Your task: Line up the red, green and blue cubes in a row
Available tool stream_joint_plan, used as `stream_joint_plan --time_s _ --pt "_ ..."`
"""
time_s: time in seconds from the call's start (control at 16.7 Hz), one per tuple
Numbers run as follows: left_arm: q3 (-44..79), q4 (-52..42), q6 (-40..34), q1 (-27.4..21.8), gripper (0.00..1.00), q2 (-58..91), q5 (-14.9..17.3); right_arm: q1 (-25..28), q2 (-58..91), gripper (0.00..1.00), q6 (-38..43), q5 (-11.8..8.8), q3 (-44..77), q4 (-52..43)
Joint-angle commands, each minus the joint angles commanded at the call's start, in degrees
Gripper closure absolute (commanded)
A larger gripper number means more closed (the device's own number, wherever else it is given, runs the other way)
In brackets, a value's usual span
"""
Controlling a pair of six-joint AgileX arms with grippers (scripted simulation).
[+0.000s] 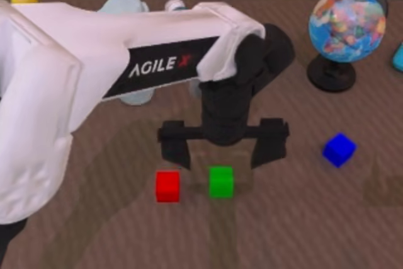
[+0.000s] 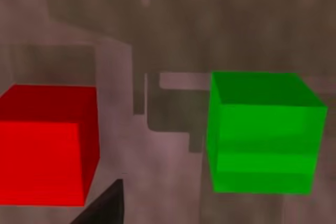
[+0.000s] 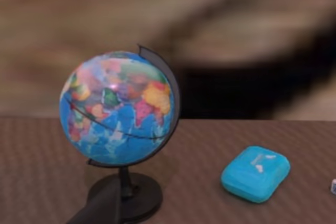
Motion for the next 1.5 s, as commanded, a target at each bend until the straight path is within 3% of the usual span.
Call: stream_joint_plan --time_s 0.24,0.54,0.72,1.14,1.5 --pt "3.06 -4.57 -0.02 0.47 0.0 -1.98 -0.04 0.0 0.0 0.0 0.0 0.0 0.0 0.0" --pt "2.42 -4.07 0.06 0.43 0.0 -2.34 -0.08 0.15 0.54 0.0 -0.13 -0.04 0.53 -0.36" --pt "-2.36 -0.96 0.68 2.98 0.0 -7.58 -0.39 1.22 5.45 0.0 -1.27 -0.22 5.22 -3.44" --pt "-28.47 14.85 6.11 16.51 0.0 -39.39 -0.94 5.48 35.13 0.0 -6.97 -0.14 27.75 -18.79" --pt "-59.92 33.08 18.39 30.49 0.0 -77.42 -1.05 10.05 71.85 0.0 -13.38 0.21 51.13 -36.2"
